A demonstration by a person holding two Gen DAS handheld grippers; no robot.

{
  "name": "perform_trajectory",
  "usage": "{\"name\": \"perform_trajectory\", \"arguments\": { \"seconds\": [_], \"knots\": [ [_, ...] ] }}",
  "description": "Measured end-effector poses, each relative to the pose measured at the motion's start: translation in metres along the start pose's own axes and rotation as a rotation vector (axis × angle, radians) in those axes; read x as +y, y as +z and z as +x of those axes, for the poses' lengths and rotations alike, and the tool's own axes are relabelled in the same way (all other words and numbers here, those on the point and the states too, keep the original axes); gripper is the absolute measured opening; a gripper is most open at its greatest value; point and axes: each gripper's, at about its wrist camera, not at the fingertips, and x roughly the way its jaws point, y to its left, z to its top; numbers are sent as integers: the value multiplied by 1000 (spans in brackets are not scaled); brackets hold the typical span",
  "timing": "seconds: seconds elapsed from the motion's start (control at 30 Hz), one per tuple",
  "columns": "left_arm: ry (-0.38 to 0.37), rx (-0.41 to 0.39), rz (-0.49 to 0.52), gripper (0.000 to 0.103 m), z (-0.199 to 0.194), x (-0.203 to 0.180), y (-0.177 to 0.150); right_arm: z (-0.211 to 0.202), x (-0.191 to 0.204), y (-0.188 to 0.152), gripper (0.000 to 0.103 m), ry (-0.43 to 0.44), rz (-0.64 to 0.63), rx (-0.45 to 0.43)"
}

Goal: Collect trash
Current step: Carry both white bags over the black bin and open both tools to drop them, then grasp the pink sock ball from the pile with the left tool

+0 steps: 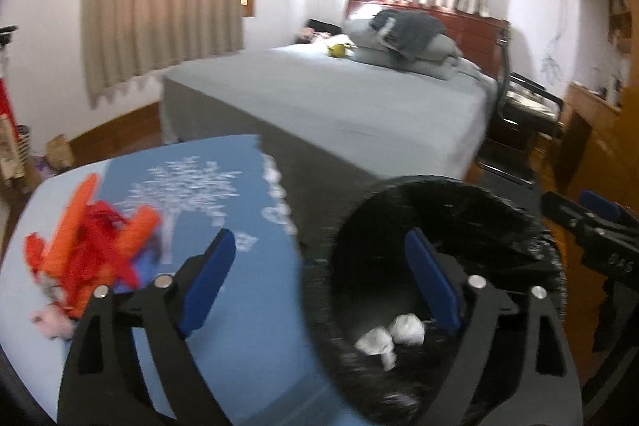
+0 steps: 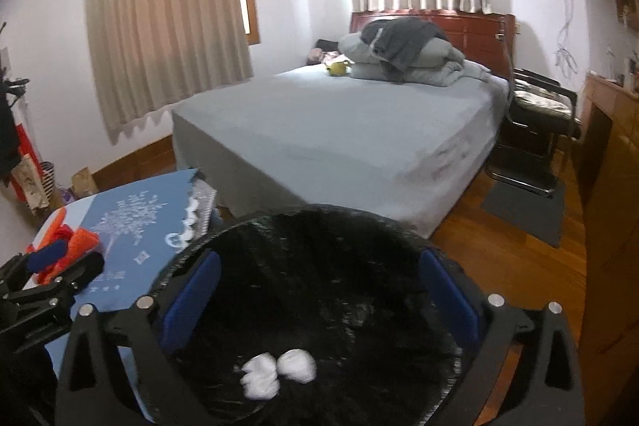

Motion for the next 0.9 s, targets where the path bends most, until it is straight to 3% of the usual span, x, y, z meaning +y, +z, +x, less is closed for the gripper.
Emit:
{"name": "perform_trajectory", "arguments": {
  "seconds": [0.33,0.57,0.73,0.9],
  "knots": [
    [245,-35,-86,87,-41,94,-2,13,80,0,98,159,-78,13],
    [404,-12,-161,87,-60,162,-22,22,149,-13,98,278,-156,32],
    [494,29,-221,87,-63,209,-48,29,187,-23,98,330,-203,44],
    [531,79,-271,83,-55,247,-64,44,219,-33,98,355,-248,59]
  ]
}}
